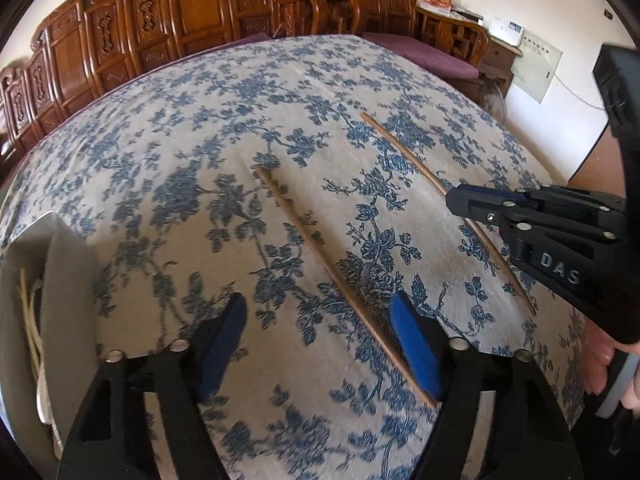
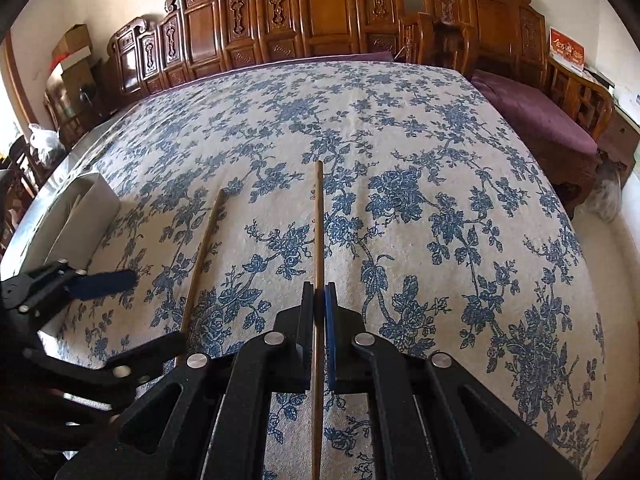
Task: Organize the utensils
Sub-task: 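Grasp a wooden chopstick with the left tool while the right tool holds another chopstick, then carry the chopstick held by the left tool over the grey tray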
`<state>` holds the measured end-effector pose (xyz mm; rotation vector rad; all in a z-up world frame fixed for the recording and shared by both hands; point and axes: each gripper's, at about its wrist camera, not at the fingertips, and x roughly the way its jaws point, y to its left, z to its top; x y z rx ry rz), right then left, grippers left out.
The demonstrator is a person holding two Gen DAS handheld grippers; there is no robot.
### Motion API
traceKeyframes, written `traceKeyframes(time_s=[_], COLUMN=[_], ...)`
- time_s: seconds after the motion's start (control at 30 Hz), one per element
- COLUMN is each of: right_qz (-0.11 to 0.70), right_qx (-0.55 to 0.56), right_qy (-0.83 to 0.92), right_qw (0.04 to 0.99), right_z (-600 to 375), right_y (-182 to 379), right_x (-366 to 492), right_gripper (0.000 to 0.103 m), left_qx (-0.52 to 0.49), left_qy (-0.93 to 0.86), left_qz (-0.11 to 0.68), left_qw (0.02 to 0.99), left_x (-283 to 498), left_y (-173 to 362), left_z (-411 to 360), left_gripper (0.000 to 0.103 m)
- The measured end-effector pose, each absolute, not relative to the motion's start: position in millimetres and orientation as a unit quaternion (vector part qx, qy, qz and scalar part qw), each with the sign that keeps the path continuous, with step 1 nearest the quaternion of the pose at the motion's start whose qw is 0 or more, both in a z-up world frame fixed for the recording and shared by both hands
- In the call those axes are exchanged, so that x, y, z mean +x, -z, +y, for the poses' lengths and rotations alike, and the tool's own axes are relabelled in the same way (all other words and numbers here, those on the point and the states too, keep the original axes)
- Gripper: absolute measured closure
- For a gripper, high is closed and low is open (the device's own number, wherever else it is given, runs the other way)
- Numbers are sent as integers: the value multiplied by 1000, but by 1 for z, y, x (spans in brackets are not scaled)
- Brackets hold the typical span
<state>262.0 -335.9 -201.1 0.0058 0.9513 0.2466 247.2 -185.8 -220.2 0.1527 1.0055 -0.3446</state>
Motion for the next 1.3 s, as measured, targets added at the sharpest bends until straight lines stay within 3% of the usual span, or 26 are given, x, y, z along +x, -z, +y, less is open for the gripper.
traceKeyframes(time_s=[0.17,0.37,0.5,1.3], right_qz=[456,455,453,417], right_qx=[3,-1,-4,-26], right_qy=[-119,-123,-127,-191], right_qw=[882,882,883,888], right_z=[-336,-330,-325,-251], right_y=[201,200,198,170], right_x=[261,260,259,243], right_gripper=[97,97,97,97], left_qx=[89,81,88,79], left_qy=[163,159,153,132], left_qz=[474,475,480,450], left_qw=[861,862,859,880], left_x=[247,247,243,205], left_y=[226,224,223,170], left_z=[-194,-185,-176,-108], left_gripper=[55,94,99,99])
